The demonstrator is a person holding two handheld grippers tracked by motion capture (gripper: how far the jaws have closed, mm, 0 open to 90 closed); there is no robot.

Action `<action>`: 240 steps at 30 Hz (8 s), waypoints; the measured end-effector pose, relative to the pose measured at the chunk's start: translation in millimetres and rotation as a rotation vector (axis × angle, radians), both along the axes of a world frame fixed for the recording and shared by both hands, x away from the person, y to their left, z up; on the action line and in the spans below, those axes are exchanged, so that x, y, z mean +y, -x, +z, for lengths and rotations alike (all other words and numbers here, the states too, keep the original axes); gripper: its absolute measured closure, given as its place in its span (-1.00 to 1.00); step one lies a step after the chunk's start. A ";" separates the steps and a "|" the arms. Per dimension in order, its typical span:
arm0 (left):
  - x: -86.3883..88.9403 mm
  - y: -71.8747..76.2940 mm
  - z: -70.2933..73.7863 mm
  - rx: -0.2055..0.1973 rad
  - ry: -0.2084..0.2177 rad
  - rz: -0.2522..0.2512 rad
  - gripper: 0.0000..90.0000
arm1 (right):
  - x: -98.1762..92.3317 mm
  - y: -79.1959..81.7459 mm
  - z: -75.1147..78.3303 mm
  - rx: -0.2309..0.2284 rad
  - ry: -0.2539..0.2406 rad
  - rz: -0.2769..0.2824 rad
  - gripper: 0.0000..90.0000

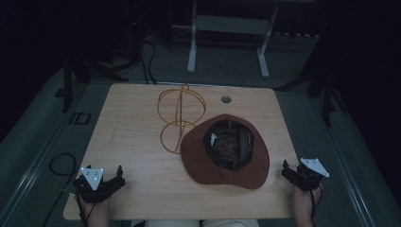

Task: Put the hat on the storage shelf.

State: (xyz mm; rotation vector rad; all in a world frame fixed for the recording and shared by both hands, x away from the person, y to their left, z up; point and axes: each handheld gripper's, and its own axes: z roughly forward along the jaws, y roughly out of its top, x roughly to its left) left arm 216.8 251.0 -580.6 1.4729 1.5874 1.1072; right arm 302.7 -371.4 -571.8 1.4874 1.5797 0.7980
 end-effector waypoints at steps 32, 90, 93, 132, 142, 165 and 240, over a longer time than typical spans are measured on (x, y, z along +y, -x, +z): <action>-22.0 1.3 3.5 -0.023 0.076 -0.237 -0.93 | 27.3 -18.7 65.4 0.087 -0.091 0.264 -0.75; -34.3 0.2 -0.4 0.061 0.048 -0.305 -0.93 | 157.3 -136.8 21.7 0.337 0.196 0.317 0.38; -34.7 -0.2 -0.7 0.066 0.054 -0.317 -0.93 | 155.8 -134.7 20.4 0.322 0.211 0.280 0.73; -136.7 -13.7 49.5 0.106 0.026 -0.688 -0.89 | 89.6 -64.0 137.9 -0.013 -0.080 0.275 0.87; -183.1 -34.2 77.3 0.057 0.006 -0.790 -0.89 | 83.4 -54.3 132.9 -0.016 -0.102 0.289 0.87; -296.0 -98.2 126.5 0.087 -0.118 -0.861 -0.83 | 88.3 -37.1 131.8 -0.041 -0.088 0.309 0.87; -235.1 -51.3 164.8 -0.360 -0.037 -1.185 0.93 | 72.0 37.2 153.0 -0.088 -0.257 0.984 -0.02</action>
